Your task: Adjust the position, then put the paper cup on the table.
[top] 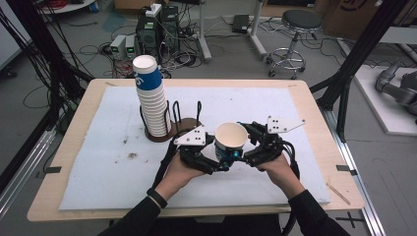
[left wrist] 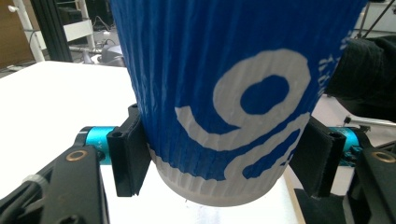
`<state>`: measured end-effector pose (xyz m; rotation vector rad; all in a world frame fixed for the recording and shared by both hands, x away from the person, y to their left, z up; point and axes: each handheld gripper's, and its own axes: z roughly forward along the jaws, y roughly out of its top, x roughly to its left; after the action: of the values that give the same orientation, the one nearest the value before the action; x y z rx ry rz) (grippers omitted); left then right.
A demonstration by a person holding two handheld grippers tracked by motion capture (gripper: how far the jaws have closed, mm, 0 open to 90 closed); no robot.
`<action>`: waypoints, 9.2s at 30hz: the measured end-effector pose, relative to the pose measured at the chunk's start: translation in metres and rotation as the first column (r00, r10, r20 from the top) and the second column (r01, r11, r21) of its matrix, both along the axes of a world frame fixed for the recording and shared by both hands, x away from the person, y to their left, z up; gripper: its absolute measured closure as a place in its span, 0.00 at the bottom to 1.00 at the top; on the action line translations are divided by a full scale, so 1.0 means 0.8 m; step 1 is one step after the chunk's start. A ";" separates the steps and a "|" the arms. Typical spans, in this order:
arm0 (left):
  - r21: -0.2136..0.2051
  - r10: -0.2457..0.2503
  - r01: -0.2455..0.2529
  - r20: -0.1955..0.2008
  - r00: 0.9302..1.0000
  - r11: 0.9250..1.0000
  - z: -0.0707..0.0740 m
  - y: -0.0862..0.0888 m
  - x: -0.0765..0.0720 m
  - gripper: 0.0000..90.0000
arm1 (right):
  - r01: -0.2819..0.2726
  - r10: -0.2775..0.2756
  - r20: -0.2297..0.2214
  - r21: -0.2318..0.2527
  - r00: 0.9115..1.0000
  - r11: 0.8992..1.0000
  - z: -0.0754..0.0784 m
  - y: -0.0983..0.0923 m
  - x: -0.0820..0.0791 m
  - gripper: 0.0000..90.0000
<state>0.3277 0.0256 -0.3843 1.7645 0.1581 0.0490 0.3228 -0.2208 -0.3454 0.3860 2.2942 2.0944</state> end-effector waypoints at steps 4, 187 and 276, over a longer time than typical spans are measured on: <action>-0.010 0.002 -0.002 -0.006 1.000 1.000 0.001 0.000 -0.001 0.32 | 0.000 0.000 0.013 0.003 1.000 1.000 0.000 -0.001 0.001 0.23; -0.024 0.499 -0.499 0.097 0.861 0.866 -0.012 0.175 -0.026 0.17 | 0.444 -0.434 0.118 -0.074 0.893 0.893 0.002 -0.112 0.051 0.25; -0.015 0.468 -0.469 0.085 0.879 0.883 -0.021 0.168 -0.022 0.17 | 0.638 -0.650 0.025 -0.229 0.759 0.735 -0.103 -0.123 0.135 0.25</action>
<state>0.3098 0.1597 -0.4013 1.6910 0.5222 0.4783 0.4306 -0.3192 -0.4278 1.0638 1.9681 1.4720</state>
